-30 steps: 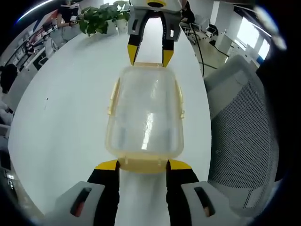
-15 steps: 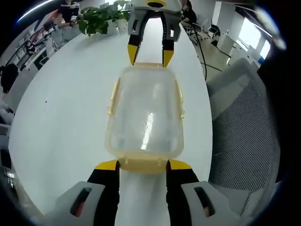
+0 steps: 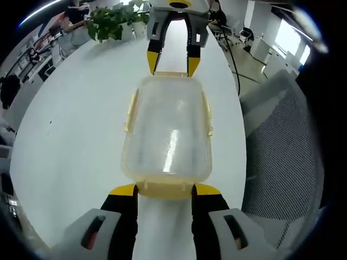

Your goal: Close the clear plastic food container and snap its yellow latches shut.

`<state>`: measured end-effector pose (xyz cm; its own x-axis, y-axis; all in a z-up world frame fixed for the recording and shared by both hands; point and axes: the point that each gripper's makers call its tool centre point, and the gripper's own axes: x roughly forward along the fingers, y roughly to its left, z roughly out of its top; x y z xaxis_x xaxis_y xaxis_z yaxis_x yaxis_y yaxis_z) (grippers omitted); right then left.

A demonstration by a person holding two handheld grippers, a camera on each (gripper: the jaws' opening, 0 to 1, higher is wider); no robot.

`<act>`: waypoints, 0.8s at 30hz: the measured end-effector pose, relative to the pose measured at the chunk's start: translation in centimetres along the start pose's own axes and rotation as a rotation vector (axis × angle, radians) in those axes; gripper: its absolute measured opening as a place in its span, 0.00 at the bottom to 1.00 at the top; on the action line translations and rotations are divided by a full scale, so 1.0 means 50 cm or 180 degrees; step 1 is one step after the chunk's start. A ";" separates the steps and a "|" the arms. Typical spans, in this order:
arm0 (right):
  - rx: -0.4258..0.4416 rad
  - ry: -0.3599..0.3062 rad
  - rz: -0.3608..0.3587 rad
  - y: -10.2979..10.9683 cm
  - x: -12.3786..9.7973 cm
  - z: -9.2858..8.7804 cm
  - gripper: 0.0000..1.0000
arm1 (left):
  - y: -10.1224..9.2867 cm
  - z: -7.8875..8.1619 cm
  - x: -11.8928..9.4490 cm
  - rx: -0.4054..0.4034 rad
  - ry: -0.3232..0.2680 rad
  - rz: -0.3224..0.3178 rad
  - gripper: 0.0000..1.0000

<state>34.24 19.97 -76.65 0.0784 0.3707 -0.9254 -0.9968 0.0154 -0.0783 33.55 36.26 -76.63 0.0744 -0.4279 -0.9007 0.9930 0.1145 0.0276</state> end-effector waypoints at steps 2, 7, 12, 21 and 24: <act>0.0001 -0.0006 -0.0010 -0.001 -0.001 -0.002 0.37 | 0.001 0.002 0.002 -0.0003 0.0016 0.0005 0.37; -0.0002 -0.0025 -0.0017 0.000 -0.002 -0.006 0.37 | -0.001 0.003 0.003 0.0002 0.0034 0.0009 0.37; 0.0003 -0.0016 -0.0039 0.004 -0.002 -0.008 0.37 | -0.002 0.005 0.008 0.0028 0.0069 0.0017 0.37; -0.0033 0.0046 -0.0052 0.004 0.004 -0.020 0.37 | -0.005 0.012 0.015 0.0028 0.0106 0.0037 0.37; -0.0025 0.0057 -0.0035 0.007 0.005 -0.023 0.37 | -0.007 0.012 0.018 0.0038 0.0131 0.0036 0.37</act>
<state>33.95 19.00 -77.32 0.0898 0.3537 -0.9310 -0.9957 0.0121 -0.0914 33.31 35.31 -77.20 0.0819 -0.3895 -0.9174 0.9932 0.1081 0.0428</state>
